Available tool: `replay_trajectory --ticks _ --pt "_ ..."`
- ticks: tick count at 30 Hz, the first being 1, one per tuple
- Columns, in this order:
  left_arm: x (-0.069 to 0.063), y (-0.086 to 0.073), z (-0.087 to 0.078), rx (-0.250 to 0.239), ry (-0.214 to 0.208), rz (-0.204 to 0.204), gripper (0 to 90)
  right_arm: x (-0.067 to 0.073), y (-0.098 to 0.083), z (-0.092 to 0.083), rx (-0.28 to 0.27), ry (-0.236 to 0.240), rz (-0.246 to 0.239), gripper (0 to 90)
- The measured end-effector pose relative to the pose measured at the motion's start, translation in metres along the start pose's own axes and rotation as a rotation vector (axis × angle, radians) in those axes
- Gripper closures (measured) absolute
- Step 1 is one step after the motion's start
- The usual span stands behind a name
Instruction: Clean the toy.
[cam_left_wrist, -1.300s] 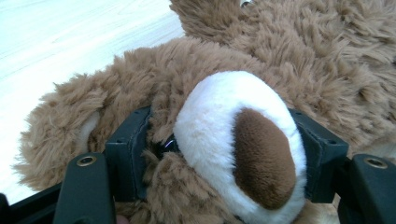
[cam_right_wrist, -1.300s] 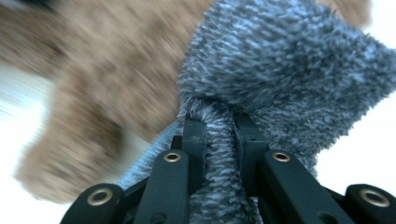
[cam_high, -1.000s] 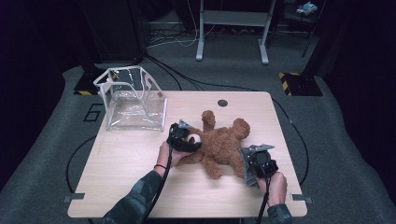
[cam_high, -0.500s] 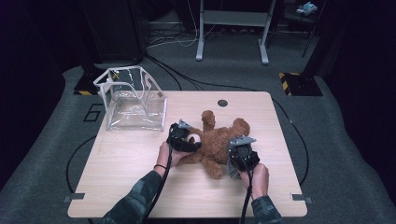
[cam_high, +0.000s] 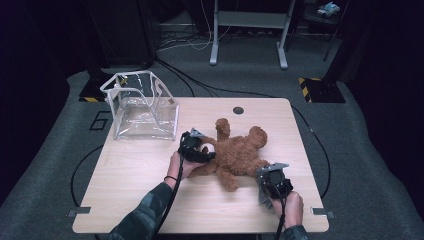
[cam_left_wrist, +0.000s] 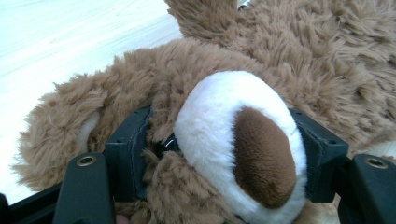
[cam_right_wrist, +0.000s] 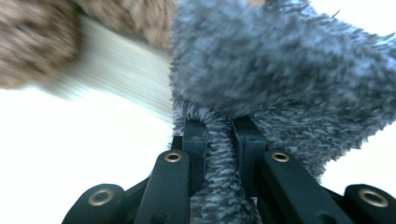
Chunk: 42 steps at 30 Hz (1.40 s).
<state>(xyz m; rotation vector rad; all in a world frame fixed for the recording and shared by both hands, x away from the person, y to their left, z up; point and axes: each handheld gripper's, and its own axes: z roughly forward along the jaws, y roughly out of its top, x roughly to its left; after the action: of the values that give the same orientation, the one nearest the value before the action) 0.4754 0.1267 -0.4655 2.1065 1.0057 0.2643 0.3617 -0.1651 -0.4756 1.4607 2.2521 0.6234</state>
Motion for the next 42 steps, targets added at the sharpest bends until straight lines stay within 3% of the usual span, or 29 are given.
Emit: replay_trajectory --ticks 3,8,9,13,15,16,17,23,24,25,27,30,36,39,42 --pt "0.000 0.000 0.001 -0.003 0.000 -0.004 31.3 0.011 0.013 -0.013 -0.061 0.018 -0.047 78.5" --pt "0.000 0.001 0.000 0.003 0.000 0.000 31.4 0.041 0.058 -0.024 -0.158 0.105 -0.135 78.5" --pt "0.000 0.001 0.000 0.001 -0.001 -0.001 31.4 0.049 0.069 -0.019 -0.156 0.115 -0.178 78.5" --pt "0.003 0.000 0.000 0.002 -0.016 -0.012 31.4 0.062 0.083 0.003 -0.114 0.118 -0.227 78.8" --pt "0.004 0.000 0.000 0.003 -0.020 -0.010 31.4 0.061 0.082 0.007 -0.116 0.121 -0.223 79.0" --pt "0.003 0.000 0.000 0.000 -0.022 -0.007 31.4 0.053 0.074 0.008 -0.117 0.142 -0.175 79.3" --pt "0.003 0.000 0.000 -0.001 -0.020 -0.003 31.4 0.050 0.071 0.009 -0.116 0.138 -0.173 79.4" --pt "0.004 0.001 0.001 -0.006 -0.023 -0.013 31.3 0.028 0.042 0.020 -0.035 0.067 -0.138 79.4" --pt "0.003 0.001 0.001 -0.010 -0.018 -0.016 31.4 0.015 0.034 0.023 -0.017 0.027 -0.103 79.2" --pt "0.003 0.001 0.001 -0.010 -0.018 -0.016 31.3 0.010 0.032 0.022 -0.024 0.044 -0.075 79.2" --pt "0.003 0.000 0.001 -0.014 -0.013 -0.026 31.4 0.009 0.034 0.015 -0.042 0.038 -0.073 78.8" --pt "0.003 0.000 0.000 -0.014 -0.011 -0.026 31.4 0.017 0.044 0.002 -0.070 0.035 -0.085 78.4" --pt "0.000 0.001 0.000 -0.008 0.007 -0.015 31.3 0.043 0.080 -0.018 -0.171 0.118 -0.062 77.9" --pt "0.000 0.000 0.000 -0.004 0.009 -0.011 31.4 0.061 0.097 -0.013 -0.170 0.165 -0.052 77.8" --pt "0.000 0.000 -0.001 0.001 0.010 -0.009 31.4 0.075 0.099 0.013 -0.101 0.171 -0.068 78.0"
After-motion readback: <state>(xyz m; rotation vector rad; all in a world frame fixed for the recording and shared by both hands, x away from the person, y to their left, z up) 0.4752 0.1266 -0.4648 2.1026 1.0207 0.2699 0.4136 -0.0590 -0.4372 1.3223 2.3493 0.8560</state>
